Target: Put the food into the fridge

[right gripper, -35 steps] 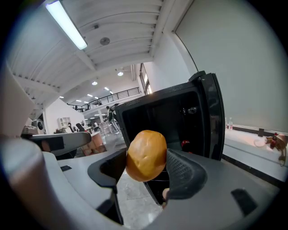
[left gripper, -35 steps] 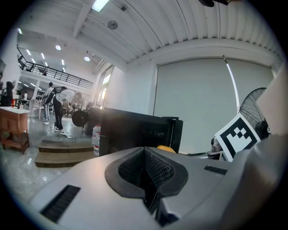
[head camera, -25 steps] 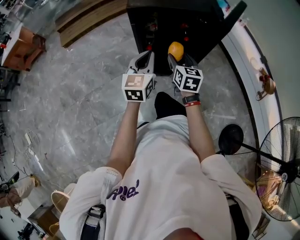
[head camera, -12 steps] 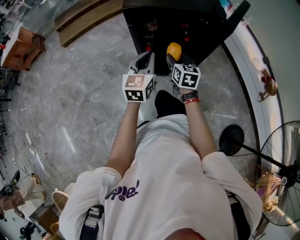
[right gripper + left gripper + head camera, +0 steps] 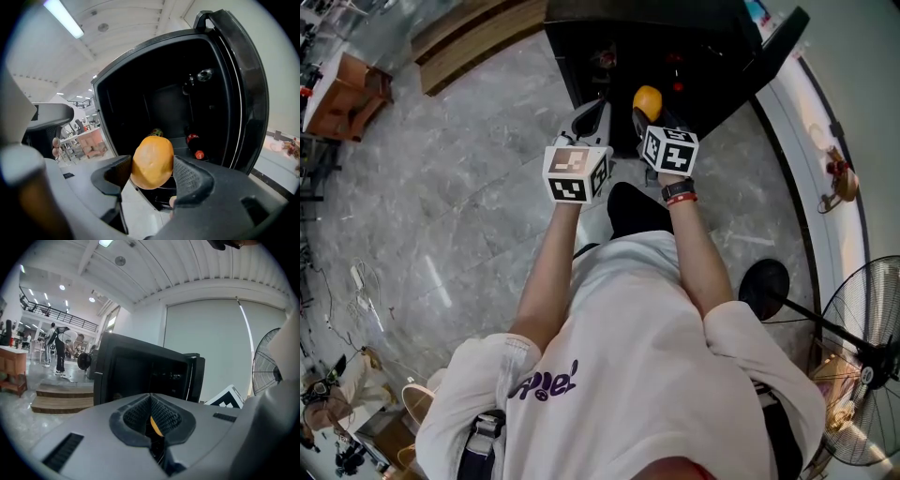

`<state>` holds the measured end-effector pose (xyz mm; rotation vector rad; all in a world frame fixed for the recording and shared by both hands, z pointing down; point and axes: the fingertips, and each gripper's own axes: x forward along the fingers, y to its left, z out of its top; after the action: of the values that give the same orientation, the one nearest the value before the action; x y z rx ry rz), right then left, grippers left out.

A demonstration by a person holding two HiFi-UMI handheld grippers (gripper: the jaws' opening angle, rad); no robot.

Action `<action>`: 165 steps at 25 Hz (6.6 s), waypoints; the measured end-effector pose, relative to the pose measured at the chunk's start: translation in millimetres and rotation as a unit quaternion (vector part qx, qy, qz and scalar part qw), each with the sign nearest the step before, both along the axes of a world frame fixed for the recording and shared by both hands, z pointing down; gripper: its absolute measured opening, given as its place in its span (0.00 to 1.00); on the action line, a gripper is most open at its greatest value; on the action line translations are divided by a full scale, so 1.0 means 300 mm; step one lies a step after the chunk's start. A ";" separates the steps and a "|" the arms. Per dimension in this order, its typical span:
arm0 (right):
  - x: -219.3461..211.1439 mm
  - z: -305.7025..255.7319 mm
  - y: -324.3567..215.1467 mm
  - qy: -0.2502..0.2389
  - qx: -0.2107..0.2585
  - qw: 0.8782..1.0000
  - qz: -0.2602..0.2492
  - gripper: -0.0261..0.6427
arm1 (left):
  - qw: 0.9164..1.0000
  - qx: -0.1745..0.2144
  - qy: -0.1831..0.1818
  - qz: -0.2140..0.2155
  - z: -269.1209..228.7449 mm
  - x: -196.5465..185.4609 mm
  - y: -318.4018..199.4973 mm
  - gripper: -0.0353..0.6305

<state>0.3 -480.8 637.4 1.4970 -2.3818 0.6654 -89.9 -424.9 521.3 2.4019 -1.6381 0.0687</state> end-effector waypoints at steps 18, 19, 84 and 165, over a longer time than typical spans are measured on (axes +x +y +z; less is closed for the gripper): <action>-0.031 0.151 -0.199 0.008 0.008 1.000 -0.008 0.48 | 1.000 0.013 -0.014 -0.002 0.130 -0.002 -0.136 0.08; -0.030 0.155 -0.211 0.008 0.008 1.000 -0.008 0.48 | 1.000 0.014 -0.015 -0.001 0.135 -0.001 -0.141 0.08; -0.090 0.368 -0.830 0.077 0.001 0.997 -0.017 0.51 | 0.999 0.008 -0.028 -0.034 0.324 -0.066 -0.330 0.08; 0.151 -0.602 0.673 0.026 0.093 0.995 0.029 0.52 | 0.999 0.027 -0.046 0.000 -0.460 -0.087 0.734 0.08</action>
<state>45.7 -278.8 456.9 1.6421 -2.4257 0.4192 -115.9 -204.6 383.3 2.4736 -1.6995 0.1387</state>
